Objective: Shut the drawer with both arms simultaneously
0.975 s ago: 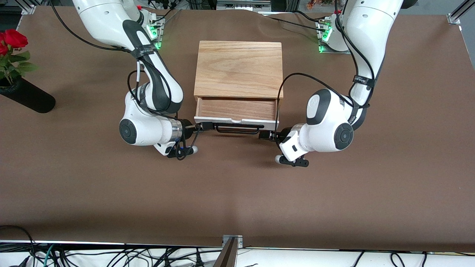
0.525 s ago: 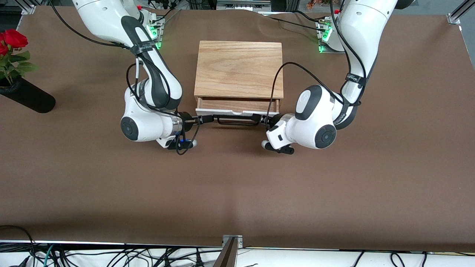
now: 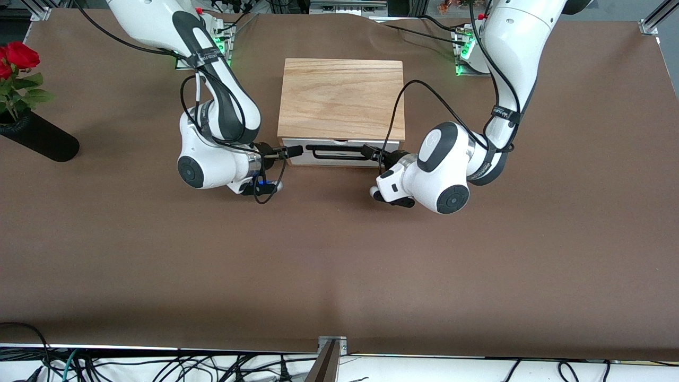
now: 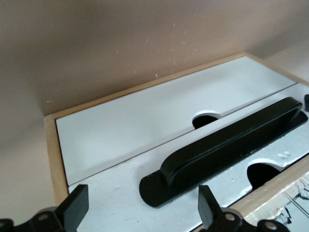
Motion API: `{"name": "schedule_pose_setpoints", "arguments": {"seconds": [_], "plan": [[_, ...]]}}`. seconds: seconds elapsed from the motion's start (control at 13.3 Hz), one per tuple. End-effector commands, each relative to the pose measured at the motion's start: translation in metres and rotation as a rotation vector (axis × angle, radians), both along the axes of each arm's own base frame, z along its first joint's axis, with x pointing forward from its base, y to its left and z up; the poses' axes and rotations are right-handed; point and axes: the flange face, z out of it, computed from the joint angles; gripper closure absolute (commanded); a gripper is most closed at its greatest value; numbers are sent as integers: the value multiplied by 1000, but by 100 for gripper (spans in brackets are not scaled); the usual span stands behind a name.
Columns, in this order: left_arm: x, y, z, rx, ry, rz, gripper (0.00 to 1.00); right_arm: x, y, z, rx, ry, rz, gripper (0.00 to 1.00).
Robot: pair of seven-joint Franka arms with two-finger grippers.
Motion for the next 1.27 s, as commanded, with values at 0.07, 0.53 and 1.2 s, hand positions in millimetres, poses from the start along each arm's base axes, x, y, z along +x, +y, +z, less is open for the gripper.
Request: {"name": "schedule_pose_setpoints", "arguments": {"seconds": [0.07, 0.53, 1.2], "plan": [[-13, -10, -14, 12, 40, -29, 0, -24, -7, 2, -4, 35, 34, 0], [16, -4, 26, -27, -50, -3, 0, 31, -48, 48, -80, -136, 59, 0], [109, 197, 160, 193, -404, 143, 0, 111, -228, 195, -274, -530, 323, 0]]}}
